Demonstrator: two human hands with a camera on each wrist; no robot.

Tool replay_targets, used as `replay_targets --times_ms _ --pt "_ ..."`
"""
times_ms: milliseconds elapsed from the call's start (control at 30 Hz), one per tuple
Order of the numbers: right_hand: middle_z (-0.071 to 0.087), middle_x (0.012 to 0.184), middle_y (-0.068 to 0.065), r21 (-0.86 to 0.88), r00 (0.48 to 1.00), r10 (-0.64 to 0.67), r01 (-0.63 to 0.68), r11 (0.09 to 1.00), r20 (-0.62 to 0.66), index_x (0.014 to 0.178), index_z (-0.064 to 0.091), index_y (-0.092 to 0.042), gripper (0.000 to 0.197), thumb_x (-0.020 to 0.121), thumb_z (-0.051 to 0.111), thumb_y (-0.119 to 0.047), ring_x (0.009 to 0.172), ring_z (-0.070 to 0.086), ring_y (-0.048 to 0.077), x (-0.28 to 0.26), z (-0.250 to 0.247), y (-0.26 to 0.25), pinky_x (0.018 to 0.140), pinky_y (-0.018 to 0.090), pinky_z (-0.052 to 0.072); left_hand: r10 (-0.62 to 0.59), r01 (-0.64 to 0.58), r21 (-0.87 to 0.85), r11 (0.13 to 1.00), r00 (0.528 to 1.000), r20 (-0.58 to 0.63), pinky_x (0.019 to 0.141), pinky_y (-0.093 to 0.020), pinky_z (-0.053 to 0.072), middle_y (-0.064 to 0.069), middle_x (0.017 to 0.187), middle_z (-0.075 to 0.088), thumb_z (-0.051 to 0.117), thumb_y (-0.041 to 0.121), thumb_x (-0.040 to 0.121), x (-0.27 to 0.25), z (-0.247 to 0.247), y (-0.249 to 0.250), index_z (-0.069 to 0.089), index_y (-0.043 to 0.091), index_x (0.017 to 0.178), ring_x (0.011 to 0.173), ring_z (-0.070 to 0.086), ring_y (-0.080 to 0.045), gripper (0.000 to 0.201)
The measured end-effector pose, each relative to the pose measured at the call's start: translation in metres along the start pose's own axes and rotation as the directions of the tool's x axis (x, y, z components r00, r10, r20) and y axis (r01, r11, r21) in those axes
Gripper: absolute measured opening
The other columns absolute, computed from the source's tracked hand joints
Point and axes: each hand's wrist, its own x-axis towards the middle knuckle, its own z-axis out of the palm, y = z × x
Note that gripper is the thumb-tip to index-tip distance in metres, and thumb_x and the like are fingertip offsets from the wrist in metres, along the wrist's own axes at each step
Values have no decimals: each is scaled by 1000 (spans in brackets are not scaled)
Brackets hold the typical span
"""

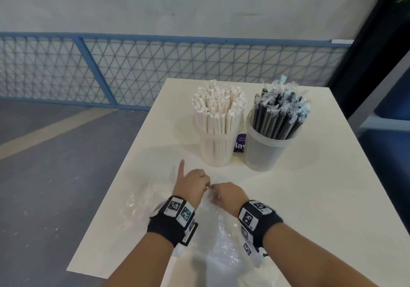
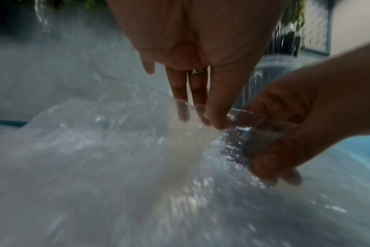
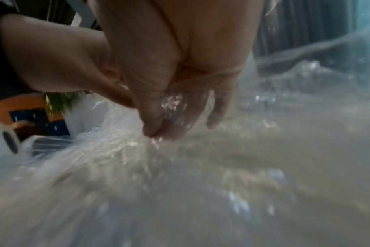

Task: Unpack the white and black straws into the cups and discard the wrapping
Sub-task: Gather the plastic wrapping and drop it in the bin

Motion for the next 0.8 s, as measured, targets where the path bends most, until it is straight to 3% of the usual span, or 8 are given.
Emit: replay_targets --times_ms 67,133,233,333,400,467,700,800 --pt "69 101 3 139 991 -1 19 990 -131 98 63 -16 15 91 52 -23 93 62 22 -6 -5 0 79 29 44 -35 36 -4 999 946 -322 113 -48 -9 2 128 50 56 31 83 -15 -4 -8 54 23 114 134 33 -18 32" --pt "70 93 -3 234 958 6 64 970 -288 94 65 -20 11 91 55 -24 84 63 17 -12 -14 -2 78 28 48 -181 113 -147 983 752 -633 113 -46 0 -4 136 37 55 47 76 -32 -12 -19 44 20 124 137 24 -25 56" --pt "68 85 -6 323 876 32 143 935 -481 96 65 -18 14 93 54 -27 77 64 13 -21 -32 -8 75 24 49 -489 83 -539 838 554 -674 114 -43 7 -13 147 18 66 56 67 -49 -29 -31 22 11 138 142 6 -24 95" --pt "64 75 -10 449 808 96 220 866 -581 92 62 -20 11 93 52 -25 70 59 2 -26 -46 -19 69 9 44 -741 39 -954 297 640 -204 115 -38 17 -11 154 8 68 49 70 -50 -43 -30 0 13 145 142 9 -21 107" --pt "61 70 -10 526 787 136 263 809 -602 89 60 -23 11 94 50 -23 66 57 -1 -28 -51 -26 67 5 41 -660 28 -965 -262 725 200 105 -42 36 -6 149 29 47 53 84 -46 -43 -28 10 20 146 134 34 -25 78" --pt "60 67 -8 571 780 154 294 766 -607 89 60 -23 14 96 48 -22 67 56 2 -30 -52 -32 68 5 41 -498 8 -846 -534 805 322 89 -39 46 -7 135 52 34 49 93 -43 -42 -30 34 17 138 119 52 -26 55" --pt "69 98 -12 583 744 184 318 748 -643 123 54 -34 32 99 32 -30 97 60 -5 -40 -49 -37 83 -1 37 -547 -136 -985 -107 836 -56 73 -27 55 -11 96 69 37 13 98 -39 -52 -30 61 9 97 80 69 -26 24" --pt "62 116 -13 651 684 246 428 627 -687 124 47 -39 32 100 30 -27 106 56 -11 -45 -57 -44 92 4 39 -489 -131 -990 -47 868 -92 63 -18 54 -19 93 65 38 7 97 -40 -51 -34 59 4 96 71 70 -20 21"
